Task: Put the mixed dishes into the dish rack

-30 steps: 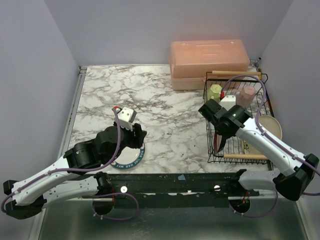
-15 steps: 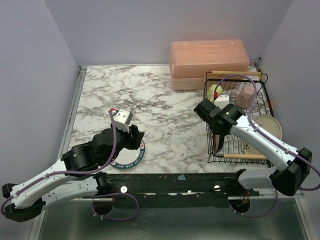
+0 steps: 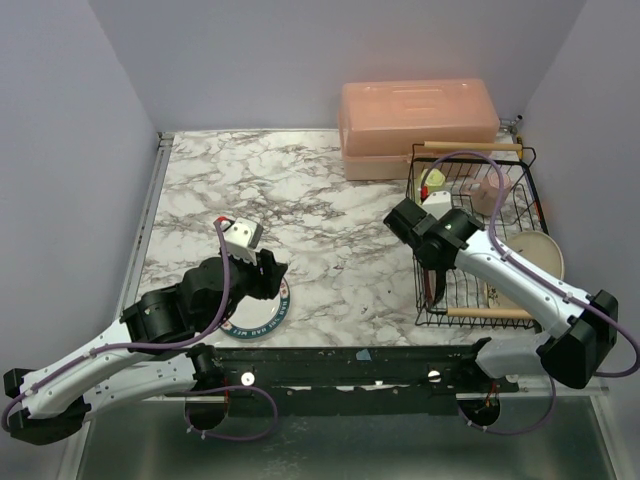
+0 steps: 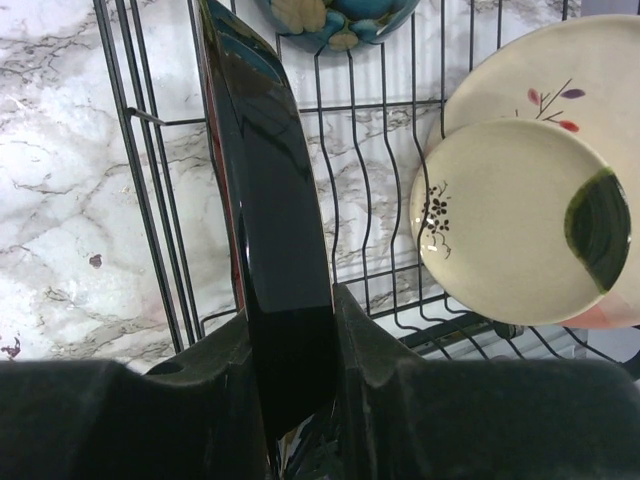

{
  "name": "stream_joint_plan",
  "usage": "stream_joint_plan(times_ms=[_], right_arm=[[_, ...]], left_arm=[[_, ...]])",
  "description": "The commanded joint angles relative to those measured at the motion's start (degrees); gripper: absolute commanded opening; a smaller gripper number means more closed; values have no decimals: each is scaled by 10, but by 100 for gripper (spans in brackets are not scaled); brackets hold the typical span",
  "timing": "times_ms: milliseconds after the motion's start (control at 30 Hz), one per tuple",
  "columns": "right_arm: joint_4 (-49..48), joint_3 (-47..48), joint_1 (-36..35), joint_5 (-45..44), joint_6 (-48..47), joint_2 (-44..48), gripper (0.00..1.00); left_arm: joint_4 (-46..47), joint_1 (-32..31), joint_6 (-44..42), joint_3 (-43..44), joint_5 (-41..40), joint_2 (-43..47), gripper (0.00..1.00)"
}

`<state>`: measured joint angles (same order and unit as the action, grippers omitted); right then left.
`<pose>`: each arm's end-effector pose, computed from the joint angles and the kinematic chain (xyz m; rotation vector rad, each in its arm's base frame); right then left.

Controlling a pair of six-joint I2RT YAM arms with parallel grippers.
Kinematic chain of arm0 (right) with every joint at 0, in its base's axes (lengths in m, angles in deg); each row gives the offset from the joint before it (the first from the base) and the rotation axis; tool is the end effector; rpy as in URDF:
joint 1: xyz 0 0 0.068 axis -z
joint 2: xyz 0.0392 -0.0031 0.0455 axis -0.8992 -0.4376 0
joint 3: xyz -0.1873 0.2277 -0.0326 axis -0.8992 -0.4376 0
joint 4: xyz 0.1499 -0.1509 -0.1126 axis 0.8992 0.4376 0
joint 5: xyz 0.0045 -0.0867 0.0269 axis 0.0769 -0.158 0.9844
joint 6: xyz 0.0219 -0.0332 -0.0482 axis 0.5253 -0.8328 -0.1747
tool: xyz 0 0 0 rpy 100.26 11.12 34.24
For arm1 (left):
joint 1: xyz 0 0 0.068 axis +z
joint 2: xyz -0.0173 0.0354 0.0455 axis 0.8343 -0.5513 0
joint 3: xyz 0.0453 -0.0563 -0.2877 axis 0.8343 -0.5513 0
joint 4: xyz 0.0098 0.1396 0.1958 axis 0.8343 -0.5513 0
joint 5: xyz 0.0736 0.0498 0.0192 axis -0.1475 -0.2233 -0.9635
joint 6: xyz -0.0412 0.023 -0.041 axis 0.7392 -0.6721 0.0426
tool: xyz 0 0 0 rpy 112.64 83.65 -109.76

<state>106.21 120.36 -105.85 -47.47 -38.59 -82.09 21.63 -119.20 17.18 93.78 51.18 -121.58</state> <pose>0.1690 0.1090 0.3219 0.0371 2.4706 -0.5408 0.0635 -0.0716 0.3566 0.2632 1.9182 -0.5495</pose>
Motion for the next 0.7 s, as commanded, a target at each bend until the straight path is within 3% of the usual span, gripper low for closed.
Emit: stream_joint_plan(times_ms=[0, 667], right_arm=[[-32, -12, 2, 12, 15, -8, 29], [-57, -4, 1, 38, -16, 38, 55]], left_arm=[[1, 4, 6, 0, 15, 1, 53], [2, 7, 2, 10, 17, -16, 53]])
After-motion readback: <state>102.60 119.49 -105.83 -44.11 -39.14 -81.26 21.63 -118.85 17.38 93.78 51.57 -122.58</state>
